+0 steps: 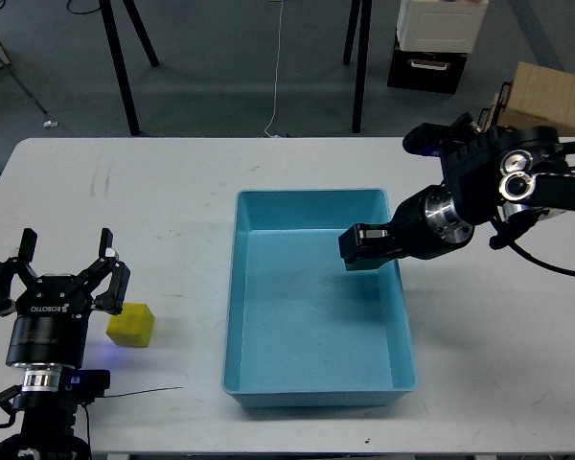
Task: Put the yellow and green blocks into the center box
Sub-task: 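Carry the green cube with the right gripper over the blue tray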
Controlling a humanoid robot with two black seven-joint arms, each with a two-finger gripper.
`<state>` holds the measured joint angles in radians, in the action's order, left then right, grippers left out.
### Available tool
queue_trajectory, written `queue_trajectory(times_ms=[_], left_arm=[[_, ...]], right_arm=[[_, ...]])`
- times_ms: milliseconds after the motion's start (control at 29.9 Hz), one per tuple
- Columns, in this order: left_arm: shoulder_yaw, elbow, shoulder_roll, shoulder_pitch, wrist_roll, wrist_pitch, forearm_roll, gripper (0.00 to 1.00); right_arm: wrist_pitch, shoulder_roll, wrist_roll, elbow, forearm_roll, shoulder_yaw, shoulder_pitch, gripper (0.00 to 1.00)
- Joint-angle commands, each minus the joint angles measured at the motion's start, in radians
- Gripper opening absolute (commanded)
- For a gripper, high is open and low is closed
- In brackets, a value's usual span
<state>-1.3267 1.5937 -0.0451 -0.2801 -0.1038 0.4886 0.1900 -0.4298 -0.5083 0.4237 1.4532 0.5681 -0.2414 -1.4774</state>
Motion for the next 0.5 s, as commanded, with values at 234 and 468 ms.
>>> queue_trajectory(times_ms=[234,468], left_arm=[[0.006,-0.001,0.001,-0.001,-0.004,0.000,0.000,1.00],[0.021,-0.009,0.001,0.001,-0.005,0.000,0.002,1.00]], right_arm=[[0.014,0.287,0.000,-0.100,0.000,-0.147,0.022,0.27],[0.062,0.291,-0.002,-0.103,-0.010,-0.113,0.026,1.00]])
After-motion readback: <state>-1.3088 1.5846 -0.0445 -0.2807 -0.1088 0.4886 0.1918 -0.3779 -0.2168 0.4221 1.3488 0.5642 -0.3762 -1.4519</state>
